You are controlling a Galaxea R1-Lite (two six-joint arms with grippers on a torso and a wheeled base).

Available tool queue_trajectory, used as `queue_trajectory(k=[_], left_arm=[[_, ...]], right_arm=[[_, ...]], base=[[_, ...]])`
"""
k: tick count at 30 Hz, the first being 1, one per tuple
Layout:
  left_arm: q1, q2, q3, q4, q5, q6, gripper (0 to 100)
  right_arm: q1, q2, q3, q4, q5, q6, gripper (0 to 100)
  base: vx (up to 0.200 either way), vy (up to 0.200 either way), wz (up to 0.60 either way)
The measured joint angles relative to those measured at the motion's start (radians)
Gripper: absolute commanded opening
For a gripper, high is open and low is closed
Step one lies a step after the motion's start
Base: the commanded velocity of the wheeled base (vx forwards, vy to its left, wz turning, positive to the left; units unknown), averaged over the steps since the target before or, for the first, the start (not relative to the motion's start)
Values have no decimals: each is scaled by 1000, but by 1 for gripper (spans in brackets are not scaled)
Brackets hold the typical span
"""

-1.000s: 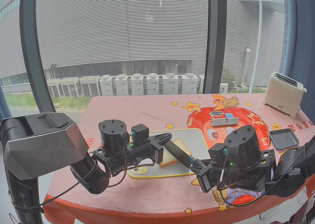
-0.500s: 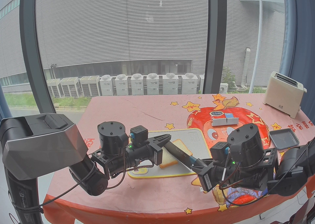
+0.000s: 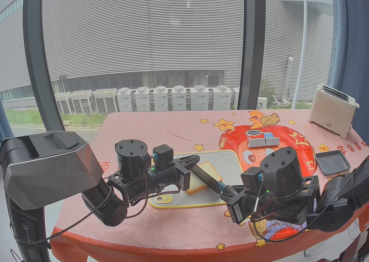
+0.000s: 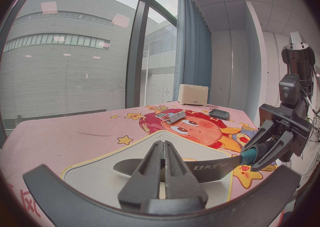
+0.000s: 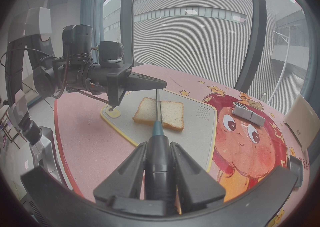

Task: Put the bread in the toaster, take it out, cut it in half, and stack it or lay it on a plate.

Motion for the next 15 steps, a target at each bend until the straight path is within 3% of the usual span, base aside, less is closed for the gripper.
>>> queue_trajectory(k=[8, 15], left_arm=[[0, -9, 9, -6, -1, 0, 0], [-7, -5, 3, -10, -2, 0, 0]], right_arm=[[-6, 15, 6, -18, -4, -3, 0], [-9, -5, 7, -2, -49, -5, 0]], base=[[0, 0, 0], [0, 0, 0]])
